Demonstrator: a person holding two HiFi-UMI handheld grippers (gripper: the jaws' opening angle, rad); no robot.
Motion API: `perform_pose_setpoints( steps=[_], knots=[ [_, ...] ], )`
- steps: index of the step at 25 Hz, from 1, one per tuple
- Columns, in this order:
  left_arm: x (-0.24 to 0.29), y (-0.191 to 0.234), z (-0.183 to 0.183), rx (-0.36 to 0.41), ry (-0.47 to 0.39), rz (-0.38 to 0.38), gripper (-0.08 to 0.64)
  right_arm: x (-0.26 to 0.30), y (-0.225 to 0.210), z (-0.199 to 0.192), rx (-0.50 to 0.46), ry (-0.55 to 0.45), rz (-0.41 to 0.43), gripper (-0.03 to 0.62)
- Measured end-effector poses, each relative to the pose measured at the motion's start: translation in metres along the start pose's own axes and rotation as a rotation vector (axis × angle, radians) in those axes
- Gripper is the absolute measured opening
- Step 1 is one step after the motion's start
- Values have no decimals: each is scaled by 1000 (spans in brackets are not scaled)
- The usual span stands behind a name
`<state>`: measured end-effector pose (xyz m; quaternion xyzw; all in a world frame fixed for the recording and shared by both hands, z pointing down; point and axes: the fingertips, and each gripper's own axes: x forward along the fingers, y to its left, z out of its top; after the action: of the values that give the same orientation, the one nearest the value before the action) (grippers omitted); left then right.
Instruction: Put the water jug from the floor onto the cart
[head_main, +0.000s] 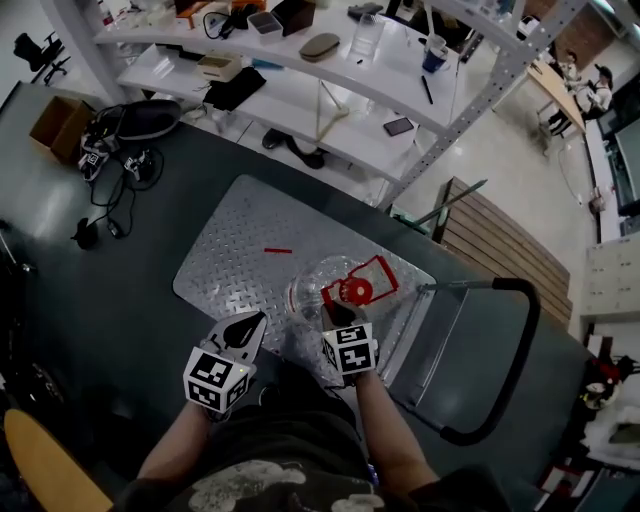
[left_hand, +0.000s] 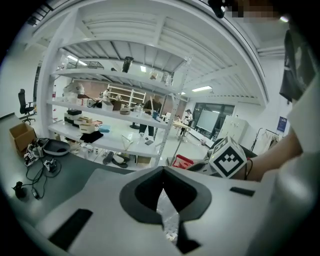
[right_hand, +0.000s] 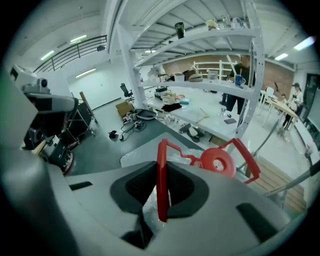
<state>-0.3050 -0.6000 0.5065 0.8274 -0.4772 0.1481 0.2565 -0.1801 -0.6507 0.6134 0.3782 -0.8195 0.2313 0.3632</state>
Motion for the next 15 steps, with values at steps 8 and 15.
perform_pose_setpoints(
  steps=[8, 15],
  knots=[
    [7, 8, -14, -36, 36, 8, 6, 24, 31, -1, -104, 41, 69, 35],
    [-2, 0, -18, -49, 30, 12, 6, 25, 59, -17, -124, 66, 142, 35]
  ],
)
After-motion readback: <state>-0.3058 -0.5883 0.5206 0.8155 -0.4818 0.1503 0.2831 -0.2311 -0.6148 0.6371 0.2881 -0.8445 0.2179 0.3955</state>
